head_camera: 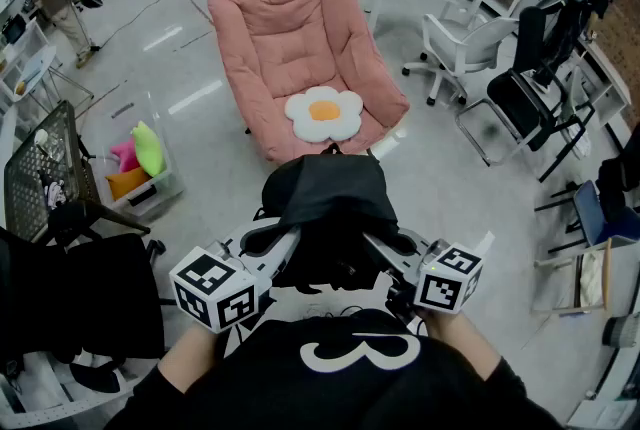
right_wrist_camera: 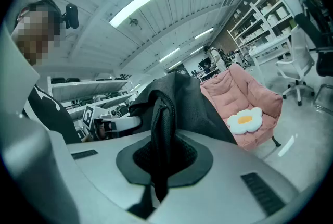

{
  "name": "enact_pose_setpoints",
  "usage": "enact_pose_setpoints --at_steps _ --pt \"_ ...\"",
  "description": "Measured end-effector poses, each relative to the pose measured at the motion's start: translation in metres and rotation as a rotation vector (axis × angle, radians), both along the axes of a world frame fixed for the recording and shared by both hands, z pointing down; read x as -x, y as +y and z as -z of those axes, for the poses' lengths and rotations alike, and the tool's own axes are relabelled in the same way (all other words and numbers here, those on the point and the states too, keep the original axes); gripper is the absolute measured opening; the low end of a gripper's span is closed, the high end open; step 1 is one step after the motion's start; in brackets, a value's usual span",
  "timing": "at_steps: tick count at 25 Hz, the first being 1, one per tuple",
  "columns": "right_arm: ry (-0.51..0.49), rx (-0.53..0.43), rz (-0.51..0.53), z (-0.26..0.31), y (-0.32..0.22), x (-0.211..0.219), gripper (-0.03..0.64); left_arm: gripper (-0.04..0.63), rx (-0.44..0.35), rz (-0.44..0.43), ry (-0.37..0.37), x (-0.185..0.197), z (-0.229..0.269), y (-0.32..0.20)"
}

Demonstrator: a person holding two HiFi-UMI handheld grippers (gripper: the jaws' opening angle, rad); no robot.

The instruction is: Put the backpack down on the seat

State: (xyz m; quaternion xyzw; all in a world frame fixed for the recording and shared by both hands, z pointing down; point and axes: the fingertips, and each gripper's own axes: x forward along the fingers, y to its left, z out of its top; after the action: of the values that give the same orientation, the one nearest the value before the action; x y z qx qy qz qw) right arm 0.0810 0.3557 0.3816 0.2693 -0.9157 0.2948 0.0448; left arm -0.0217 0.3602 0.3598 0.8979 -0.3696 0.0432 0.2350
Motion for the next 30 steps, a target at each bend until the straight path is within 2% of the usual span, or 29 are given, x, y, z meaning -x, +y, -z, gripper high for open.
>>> enact_pose_setpoints --at_steps 6,15,23,30 --pt "0.006 -0.008 -0.026 0.000 -0.008 -0.003 0.014 0.017 0.007 -0.018 -0.003 -0.003 -0.002 -0.010" --pt "-0.013 0.005 -0.002 -0.010 -0.040 -0.003 0.014 0.017 0.031 -0.001 -0.023 -0.003 -0.012 -0.041" --pt "-0.015 0.013 0.031 -0.029 -0.124 -0.005 0.014 0.017 0.062 0.028 -0.038 -0.006 -0.027 -0.119" --pt "-0.025 0.054 0.051 -0.047 -0.233 -0.005 0.014 0.017 0.141 0.062 0.006 -0.005 -0.049 -0.226"
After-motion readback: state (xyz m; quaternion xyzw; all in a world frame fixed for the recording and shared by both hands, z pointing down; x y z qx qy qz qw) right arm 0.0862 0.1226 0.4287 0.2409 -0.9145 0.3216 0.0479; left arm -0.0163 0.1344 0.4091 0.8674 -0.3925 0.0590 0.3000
